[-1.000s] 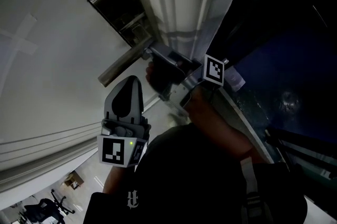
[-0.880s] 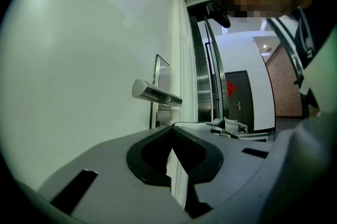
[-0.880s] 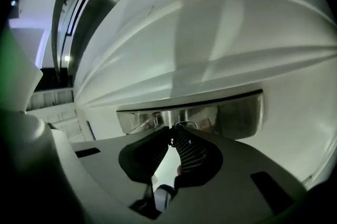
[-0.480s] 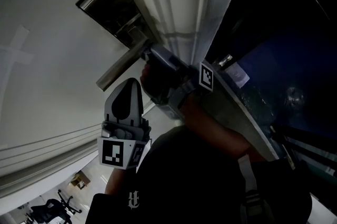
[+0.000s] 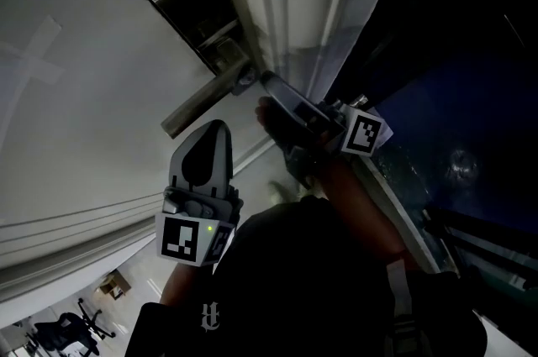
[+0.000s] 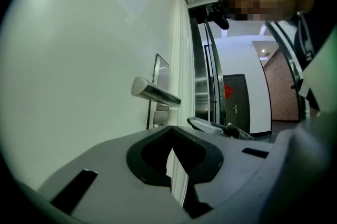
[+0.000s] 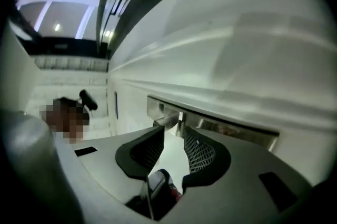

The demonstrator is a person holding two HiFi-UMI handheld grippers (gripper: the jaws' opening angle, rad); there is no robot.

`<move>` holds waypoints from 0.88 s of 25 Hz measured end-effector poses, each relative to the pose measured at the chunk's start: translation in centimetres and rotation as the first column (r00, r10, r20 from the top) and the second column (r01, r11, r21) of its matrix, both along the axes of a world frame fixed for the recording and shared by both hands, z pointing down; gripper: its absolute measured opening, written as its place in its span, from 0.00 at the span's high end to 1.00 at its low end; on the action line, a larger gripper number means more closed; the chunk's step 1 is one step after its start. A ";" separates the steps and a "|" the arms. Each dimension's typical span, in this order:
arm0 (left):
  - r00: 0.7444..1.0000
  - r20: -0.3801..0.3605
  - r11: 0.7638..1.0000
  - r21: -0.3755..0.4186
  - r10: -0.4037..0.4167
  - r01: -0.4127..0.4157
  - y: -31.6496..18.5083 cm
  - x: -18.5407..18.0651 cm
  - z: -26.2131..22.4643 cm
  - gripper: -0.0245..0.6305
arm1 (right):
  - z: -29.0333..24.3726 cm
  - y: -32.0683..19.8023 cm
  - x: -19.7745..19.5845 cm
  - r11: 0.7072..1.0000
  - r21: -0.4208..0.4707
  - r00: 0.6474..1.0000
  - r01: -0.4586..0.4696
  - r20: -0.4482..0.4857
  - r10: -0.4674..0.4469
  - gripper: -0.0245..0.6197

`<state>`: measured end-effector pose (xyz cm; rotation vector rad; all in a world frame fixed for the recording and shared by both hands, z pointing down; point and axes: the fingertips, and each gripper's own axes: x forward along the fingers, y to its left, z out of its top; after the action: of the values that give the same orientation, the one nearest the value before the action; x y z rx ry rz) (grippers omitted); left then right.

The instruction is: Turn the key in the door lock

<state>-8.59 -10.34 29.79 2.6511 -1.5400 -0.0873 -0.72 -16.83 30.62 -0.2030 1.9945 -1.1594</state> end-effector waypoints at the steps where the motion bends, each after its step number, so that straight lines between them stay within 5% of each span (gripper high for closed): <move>1: 1.000 -0.002 1.000 0.004 0.003 -0.003 0.0 0.1 0.0 0.95 | -0.7 0.3 0.5 0.995 0.085 0.992 -0.047 -0.116 0.057 0.81; 2: 1.000 -0.004 1.000 0.006 0.005 -0.005 0.0 0.1 0.0 0.95 | -1.5 0.6 0.9 0.975 0.199 0.955 -0.099 -0.256 0.149 0.81; 3: 1.000 -0.005 1.000 0.002 0.008 -0.008 0.1 0.2 0.1 0.95 | -2.1 0.8 1.1 0.928 0.349 0.869 -0.134 -0.409 0.279 0.81; 4: 1.000 -0.007 1.000 -0.004 0.010 -0.010 0.1 0.3 0.2 0.95 | -2.5 1.0 0.9 0.847 0.518 0.723 -0.120 -0.539 0.432 0.81; 5: 1.000 -0.009 1.000 -0.008 0.011 -0.011 0.1 0.3 0.3 0.95 | -2.7 1.2 0.4 0.747 0.664 0.541 -0.044 -0.612 0.577 0.81; 7: 1.000 -0.012 1.000 -0.011 0.012 -0.012 0.1 0.4 0.5 0.95 | -2.2 1.7 -0.4 0.579 0.795 0.227 0.179 -0.606 0.762 0.81; 9: 1.000 -0.013 1.000 -0.011 0.010 -0.010 0.2 0.3 0.5 0.95 | -1.5 2.7 -1.2 0.431 0.823 0.053 0.369 -0.482 0.875 0.81; 11: 1.000 -0.011 1.000 -0.009 0.002 -0.002 0.2 0.0 0.6 0.95 | -0.8 3.5 -2.2 0.223 0.813 -0.042 0.538 -0.239 0.970 0.81; 13: 1.000 -0.010 1.000 -0.007 -0.007 0.007 0.1 -0.2 0.6 0.95 | -0.2 3.0 -3.0 0.084 0.764 -0.106 0.640 -0.021 0.994 0.81; 17: 1.000 -0.006 1.000 0.002 -0.013 0.013 0.2 -0.5 0.3 0.95 | 0.1 1.9 -3.8 0.012 0.727 -0.134 0.687 0.110 0.985 0.81; 22: 1.000 0.000 1.000 0.003 -0.015 0.015 0.2 -0.8 0.4 0.95 | 1.3 2.3 -4.1 0.013 0.683 -0.120 0.730 0.109 0.987 0.81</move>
<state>-9.37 -10.16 30.16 2.6422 -1.5607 -0.0898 -4.80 -14.51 31.92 -1.2200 2.6643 2.2104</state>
